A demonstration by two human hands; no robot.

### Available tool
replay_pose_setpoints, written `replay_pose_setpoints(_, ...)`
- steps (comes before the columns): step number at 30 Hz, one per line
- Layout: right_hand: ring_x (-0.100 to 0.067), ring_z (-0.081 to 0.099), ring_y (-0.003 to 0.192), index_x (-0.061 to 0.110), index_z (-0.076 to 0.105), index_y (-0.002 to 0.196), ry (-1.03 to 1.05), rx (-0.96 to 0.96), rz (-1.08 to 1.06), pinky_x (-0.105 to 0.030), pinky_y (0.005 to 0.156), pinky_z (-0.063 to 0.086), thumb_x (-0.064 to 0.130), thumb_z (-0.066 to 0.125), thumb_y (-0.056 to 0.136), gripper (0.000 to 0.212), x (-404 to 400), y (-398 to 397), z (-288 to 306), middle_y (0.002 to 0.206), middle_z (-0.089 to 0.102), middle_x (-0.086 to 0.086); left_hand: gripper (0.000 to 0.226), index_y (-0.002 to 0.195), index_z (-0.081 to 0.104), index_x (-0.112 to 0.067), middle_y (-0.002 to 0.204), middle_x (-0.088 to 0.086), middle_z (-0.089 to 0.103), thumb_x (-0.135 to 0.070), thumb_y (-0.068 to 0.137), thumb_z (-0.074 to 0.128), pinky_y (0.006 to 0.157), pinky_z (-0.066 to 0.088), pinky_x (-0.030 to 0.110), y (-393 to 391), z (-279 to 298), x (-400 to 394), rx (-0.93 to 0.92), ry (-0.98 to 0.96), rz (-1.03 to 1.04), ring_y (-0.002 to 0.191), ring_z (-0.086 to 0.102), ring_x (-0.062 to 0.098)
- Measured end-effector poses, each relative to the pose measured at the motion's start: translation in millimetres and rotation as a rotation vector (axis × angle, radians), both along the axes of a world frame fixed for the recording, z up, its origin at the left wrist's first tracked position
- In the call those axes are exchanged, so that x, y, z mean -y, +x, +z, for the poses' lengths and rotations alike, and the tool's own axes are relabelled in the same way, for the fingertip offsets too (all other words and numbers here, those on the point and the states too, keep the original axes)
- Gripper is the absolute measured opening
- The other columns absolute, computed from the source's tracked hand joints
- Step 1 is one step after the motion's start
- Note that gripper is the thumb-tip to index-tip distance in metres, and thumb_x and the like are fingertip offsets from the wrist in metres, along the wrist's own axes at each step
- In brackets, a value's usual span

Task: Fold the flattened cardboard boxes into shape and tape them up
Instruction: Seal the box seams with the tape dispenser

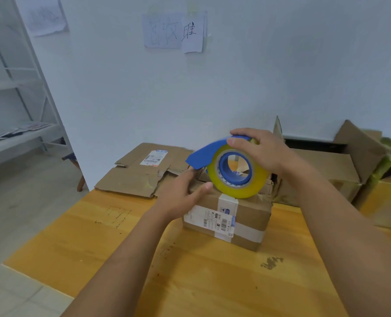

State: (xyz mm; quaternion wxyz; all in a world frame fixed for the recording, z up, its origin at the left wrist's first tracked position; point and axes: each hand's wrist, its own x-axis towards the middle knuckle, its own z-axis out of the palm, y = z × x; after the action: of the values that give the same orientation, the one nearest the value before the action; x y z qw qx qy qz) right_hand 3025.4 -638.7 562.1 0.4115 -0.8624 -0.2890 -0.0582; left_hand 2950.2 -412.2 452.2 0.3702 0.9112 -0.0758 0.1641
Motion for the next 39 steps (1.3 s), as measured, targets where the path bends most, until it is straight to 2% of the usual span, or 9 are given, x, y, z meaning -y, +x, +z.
replay_pose_setpoints(3,-0.004,0.05,0.12,0.04,0.062,0.13,-0.021,-0.027,0.012,-0.024,0.095,0.037,0.062,0.057,0.092,0.045,2,3,3,0.129,0.059,0.018,0.026,0.116,0.042,-0.063,0.102,-0.039,0.055,-0.064,0.09,0.044,0.069,0.051,0.03,6,-1,2,0.013,0.042,0.04,0.091,0.057,-0.007)
replay_pose_setpoints(8,-0.006,0.051,0.123,0.041,0.064,0.128,-0.084,-0.039,0.043,-0.027,0.099,0.038,0.059,0.058,0.093,0.04,16,2,13,0.131,0.059,0.02,0.037,0.126,0.042,-0.06,0.111,-0.027,0.057,-0.056,0.089,0.039,0.069,0.056,0.038,6,5,5,0.0,0.096,0.036,0.089,0.06,0.005)
replay_pose_setpoints(11,-0.007,0.054,0.121,0.04,0.066,0.125,-0.098,-0.033,0.046,-0.032,0.106,0.042,0.056,0.061,0.092,0.037,35,-4,22,0.127,0.061,0.021,0.055,0.141,0.039,-0.053,0.145,-0.033,0.041,-0.063,0.087,0.035,0.089,0.052,0.034,5,4,3,-0.039,0.129,0.098,0.117,0.05,-0.004)
replay_pose_setpoints(14,-0.005,0.058,0.116,0.039,0.068,0.125,-0.088,-0.039,0.041,-0.031,0.104,0.044,0.052,0.063,0.092,0.036,63,-10,27,0.119,0.061,0.027,0.068,0.149,0.036,-0.044,0.155,-0.031,0.028,-0.067,0.085,0.033,0.105,0.042,0.033,8,3,2,-0.076,0.17,0.152,0.138,0.033,-0.003)
replay_pose_setpoints(18,0.017,0.053,0.106,0.041,0.067,0.125,-0.025,-0.033,0.038,-0.016,0.095,0.04,0.047,0.065,0.092,0.034,80,-17,16,0.113,0.056,0.04,0.067,0.144,0.039,-0.043,0.145,-0.023,0.047,-0.069,0.083,0.033,0.086,0.045,0.03,8,3,5,-0.063,0.16,0.154,0.115,0.051,0.002)
replay_pose_setpoints(26,0.006,0.06,0.1,0.049,0.068,0.111,-0.013,0.004,0.043,-0.016,0.083,0.044,0.048,0.068,0.089,0.021,72,-23,12,0.108,0.062,0.033,0.069,0.144,0.045,-0.031,0.139,-0.015,0.053,-0.067,0.086,0.033,0.092,0.041,0.029,8,2,2,0.019,0.209,0.118,0.118,0.044,0.0)
replay_pose_setpoints(31,0.003,0.058,0.103,0.045,0.068,0.115,-0.018,0.026,0.007,-0.016,0.082,0.042,0.049,0.065,0.091,0.025,71,-20,11,0.108,0.058,0.033,0.039,0.12,0.058,-0.039,0.121,-0.018,0.062,-0.054,0.094,0.032,0.089,0.038,0.026,9,6,7,0.128,0.338,0.083,0.118,0.05,0.009)
replay_pose_setpoints(35,0.001,0.057,0.102,0.042,0.067,0.119,-0.051,0.03,-0.015,-0.015,0.08,0.04,0.051,0.063,0.092,0.029,70,-18,10,0.11,0.059,0.027,0.055,0.136,0.058,-0.035,0.148,-0.012,0.049,-0.054,0.099,0.022,0.117,0.023,0.037,8,7,7,0.123,0.482,0.049,0.144,0.029,0.007)
replay_pose_setpoints(39,0.003,0.055,0.097,0.044,0.067,0.118,-0.091,0.043,-0.019,-0.014,0.077,0.04,0.053,0.063,0.091,0.03,66,-16,11,0.103,0.057,0.032,0.08,0.151,0.04,-0.026,0.162,-0.009,0.026,-0.072,0.093,0.01,0.121,0.004,0.031,-1,7,23,0.126,0.608,0.048,0.151,0.01,0.008)
